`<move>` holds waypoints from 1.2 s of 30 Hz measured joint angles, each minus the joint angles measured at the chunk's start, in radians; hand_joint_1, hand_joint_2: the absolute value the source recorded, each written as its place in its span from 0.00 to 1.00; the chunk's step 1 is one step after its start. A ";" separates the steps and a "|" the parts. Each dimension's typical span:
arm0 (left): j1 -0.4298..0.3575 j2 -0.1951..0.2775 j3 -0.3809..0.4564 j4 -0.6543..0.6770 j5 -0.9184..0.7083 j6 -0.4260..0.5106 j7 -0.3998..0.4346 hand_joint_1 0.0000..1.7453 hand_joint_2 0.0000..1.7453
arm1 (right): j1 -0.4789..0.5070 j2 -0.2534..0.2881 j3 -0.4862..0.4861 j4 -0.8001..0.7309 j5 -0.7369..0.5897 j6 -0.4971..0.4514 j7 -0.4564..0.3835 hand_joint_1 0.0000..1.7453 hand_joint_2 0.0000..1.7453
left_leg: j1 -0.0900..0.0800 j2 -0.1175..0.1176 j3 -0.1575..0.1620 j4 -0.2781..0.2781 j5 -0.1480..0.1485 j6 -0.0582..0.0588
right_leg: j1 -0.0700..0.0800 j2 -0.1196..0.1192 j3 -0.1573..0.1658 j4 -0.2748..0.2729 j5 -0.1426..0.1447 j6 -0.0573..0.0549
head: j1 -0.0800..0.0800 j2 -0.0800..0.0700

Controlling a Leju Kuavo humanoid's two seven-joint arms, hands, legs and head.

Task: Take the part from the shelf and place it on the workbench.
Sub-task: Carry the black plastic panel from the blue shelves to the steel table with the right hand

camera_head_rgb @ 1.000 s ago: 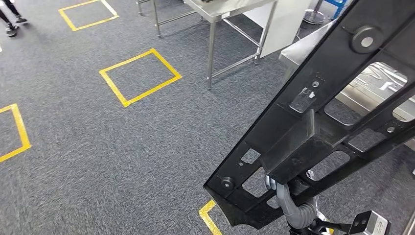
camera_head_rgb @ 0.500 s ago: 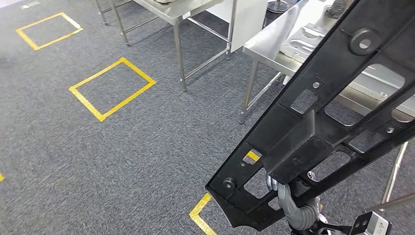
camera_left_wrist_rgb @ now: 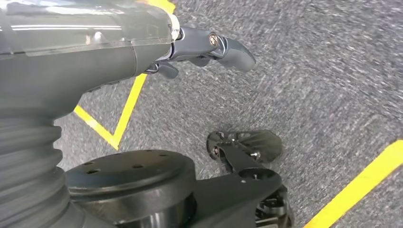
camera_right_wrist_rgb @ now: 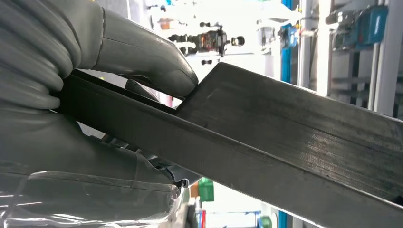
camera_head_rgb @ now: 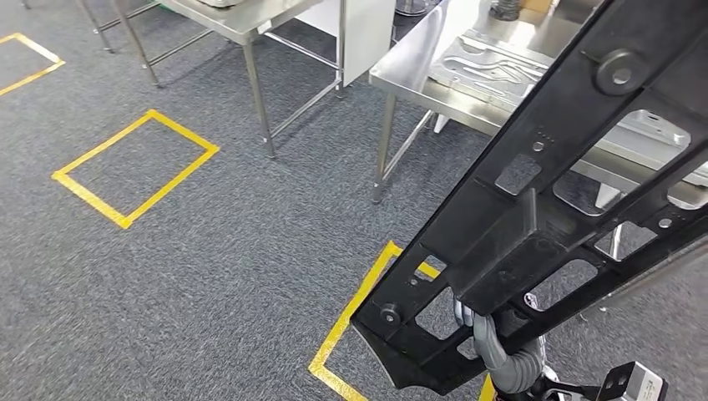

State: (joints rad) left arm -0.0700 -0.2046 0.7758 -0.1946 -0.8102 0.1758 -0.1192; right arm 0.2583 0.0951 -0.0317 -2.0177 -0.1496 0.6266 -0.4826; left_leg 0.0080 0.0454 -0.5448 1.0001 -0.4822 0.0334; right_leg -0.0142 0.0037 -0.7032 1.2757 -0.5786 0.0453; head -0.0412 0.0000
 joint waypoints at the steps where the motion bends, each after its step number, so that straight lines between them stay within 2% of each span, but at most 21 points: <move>1: -0.001 0.000 0.000 0.000 0.000 -0.001 0.001 0.00 1.00 | 0.000 0.000 0.000 0.001 0.000 0.000 0.000 0.98 1.00 | 0.000 0.010 0.002 0.000 -0.001 -0.002 | 0.001 -0.008 0.030 -0.057 0.032 -0.002 | 0.000 0.000; 3: -0.002 0.000 0.000 0.000 -0.001 -0.002 0.002 0.00 1.00 | -0.002 0.000 0.000 0.001 0.000 -0.001 0.001 0.98 1.00 | -0.003 0.026 0.008 0.001 -0.006 -0.008 | 0.008 -0.044 0.109 -0.204 0.090 -0.014 | 0.000 0.000; 5: -0.003 -0.001 0.000 0.000 -0.003 -0.003 0.003 0.00 1.00 | -0.004 -0.001 0.000 0.001 0.000 -0.002 0.000 0.98 1.00 | -0.006 0.040 0.011 0.001 -0.010 -0.016 | 0.017 -0.065 0.142 -0.275 0.107 -0.028 | 0.000 0.000; 7: -0.004 -0.001 0.000 0.000 -0.008 -0.004 0.004 0.00 1.00 | -0.003 -0.003 0.000 0.000 -0.001 -0.003 0.000 0.98 1.00 | -0.007 0.056 0.016 -0.002 -0.012 -0.027 | 0.020 -0.048 0.141 -0.281 0.109 -0.038 | 0.000 0.000; 9: -0.006 -0.002 0.000 0.000 -0.011 -0.005 0.004 0.00 1.00 | -0.002 -0.004 -0.001 -0.001 -0.002 -0.004 -0.001 0.98 1.00 | -0.006 0.037 0.014 0.016 -0.029 -0.037 | 0.014 -0.028 0.145 -0.292 0.116 -0.047 | 0.000 0.000; 11: -0.005 -0.002 -0.001 0.000 -0.011 -0.006 0.004 0.00 1.00 | -0.003 -0.005 -0.002 -0.002 -0.003 -0.004 -0.002 0.98 1.00 | -0.002 -0.011 -0.025 0.108 -0.083 -0.044 | 0.008 -0.009 0.148 -0.299 0.122 -0.055 | 0.000 0.000; 13: -0.003 -0.002 0.000 0.000 -0.012 -0.006 0.004 0.00 1.00 | -0.003 -0.005 -0.002 -0.002 -0.003 -0.004 -0.002 0.98 1.00 | 0.000 -0.034 -0.089 0.241 -0.140 -0.048 | 0.008 0.013 0.147 -0.297 0.123 -0.058 | 0.000 0.000; 14: -0.002 -0.002 0.000 0.000 -0.013 -0.006 0.004 0.00 1.00 | -0.003 -0.006 -0.003 -0.001 -0.003 -0.005 -0.002 0.98 1.00 | 0.000 -0.036 -0.110 0.279 -0.146 -0.049 | 0.008 0.025 0.146 -0.296 0.123 -0.058 | 0.000 0.000; 15: -0.001 -0.001 0.000 0.000 -0.015 -0.006 0.004 0.00 1.00 | -0.002 -0.006 -0.003 -0.001 -0.003 -0.007 -0.002 0.98 1.00 | 0.001 -0.036 -0.115 0.282 -0.133 -0.050 | 0.008 0.038 0.146 -0.293 0.122 -0.057 | 0.000 0.000; 17: -0.002 0.000 0.000 0.000 -0.019 -0.006 0.004 0.00 1.00 | 0.001 -0.006 -0.004 -0.002 -0.004 -0.013 -0.002 0.98 1.00 | 0.005 -0.046 -0.074 0.180 -0.062 -0.049 | 0.006 0.064 0.146 -0.285 0.118 -0.053 | 0.000 0.000; 19: -0.003 0.000 -0.001 0.000 -0.021 -0.006 0.003 0.00 1.00 | 0.004 -0.007 -0.005 -0.003 -0.004 -0.018 -0.002 0.98 1.00 | 0.010 -0.082 -0.021 0.060 -0.015 -0.045 | 0.007 0.088 0.141 -0.274 0.113 -0.044 | 0.000 0.000; 21: -0.004 0.000 -0.001 0.000 -0.021 -0.006 0.002 0.00 1.00 | 0.006 -0.007 -0.006 -0.007 -0.003 -0.020 -0.002 0.98 1.00 | 0.008 -0.100 -0.006 0.023 -0.012 -0.035 | 0.006 0.104 0.133 -0.267 0.112 -0.032 | 0.000 0.000; 23: -0.006 0.000 -0.001 0.000 -0.020 -0.006 0.002 0.00 1.00 | 0.004 -0.006 -0.006 -0.014 -0.001 -0.022 0.002 0.98 1.00 | 0.005 -0.082 -0.006 0.020 -0.006 -0.020 | 0.002 0.118 0.127 -0.267 0.115 -0.020 | 0.000 0.000; 25: -0.009 0.000 0.000 0.000 -0.019 -0.006 0.002 0.00 1.00 | -0.004 -0.006 -0.006 -0.018 0.002 -0.024 0.016 0.98 1.00 | 0.007 -0.062 -0.004 0.012 -0.001 -0.007 | 0.003 0.088 0.112 -0.238 0.095 -0.010 | 0.000 0.000; 27: -0.009 0.000 0.000 0.000 -0.016 -0.006 0.002 0.00 1.00 | -0.021 -0.006 -0.005 -0.018 0.003 -0.024 0.031 0.98 1.00 | 0.006 -0.039 -0.006 0.009 0.002 0.000 | 0.003 0.033 0.062 -0.133 0.037 -0.003 | 0.000 0.000; 29: -0.007 0.001 0.000 0.000 -0.013 -0.007 0.002 0.00 1.00 | -0.032 -0.005 -0.004 -0.016 0.002 -0.024 0.038 0.98 1.00 | 0.002 -0.014 -0.008 0.010 0.001 0.003 | 0.001 0.008 0.004 -0.013 -0.010 0.002 | 0.000 0.000; 30: -0.006 0.002 0.000 0.000 -0.012 -0.007 0.002 0.00 1.00 | -0.033 -0.005 -0.004 -0.014 0.001 -0.023 0.039 0.98 1.00 | 0.001 -0.003 -0.008 0.010 0.000 0.003 | 0.000 0.003 -0.005 0.009 -0.010 0.002 | 0.000 0.000; 31: -0.006 0.003 0.000 0.000 -0.011 -0.007 0.001 0.00 1.00 | -0.033 -0.005 -0.004 -0.012 0.001 -0.022 0.039 0.98 1.00 | 0.000 0.008 -0.008 0.010 -0.001 0.003 | 0.001 -0.001 0.006 -0.009 0.008 0.000 | 0.000 0.000; 32: -0.007 0.003 0.000 0.000 -0.011 -0.008 0.000 0.00 1.00 | -0.033 -0.005 -0.004 -0.011 0.000 -0.021 0.039 0.98 1.00 | -0.002 0.017 -0.006 0.010 -0.002 0.002 | 0.002 -0.008 0.035 -0.064 0.039 -0.004 | 0.000 0.000; 34: -0.007 0.003 0.000 0.000 -0.012 -0.010 0.000 0.00 1.00 | -0.035 -0.005 -0.003 -0.009 0.000 -0.020 0.039 0.98 1.00 | -0.006 0.035 -0.002 0.010 -0.005 -0.002 | 0.011 -0.050 0.109 -0.204 0.091 -0.019 | 0.000 0.000; 36: -0.007 0.003 0.000 0.000 -0.013 -0.010 -0.001 0.00 1.00 | -0.037 -0.005 -0.002 -0.008 -0.002 -0.019 0.037 0.98 1.00 | -0.009 0.052 0.002 0.010 -0.009 -0.011 | 0.022 -0.074 0.141 -0.270 0.105 -0.033 | 0.000 0.000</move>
State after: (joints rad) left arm -0.0767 -0.2016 0.7761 -0.1946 -0.8234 0.1653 -0.1198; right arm 0.2210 0.0896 -0.0332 -2.0259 -0.1512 0.6075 -0.4453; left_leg -0.0010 0.0973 -0.5431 1.0103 -0.4913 0.0226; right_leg 0.0077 -0.0704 -0.5624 1.0054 -0.4741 0.0127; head -0.0415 -0.0001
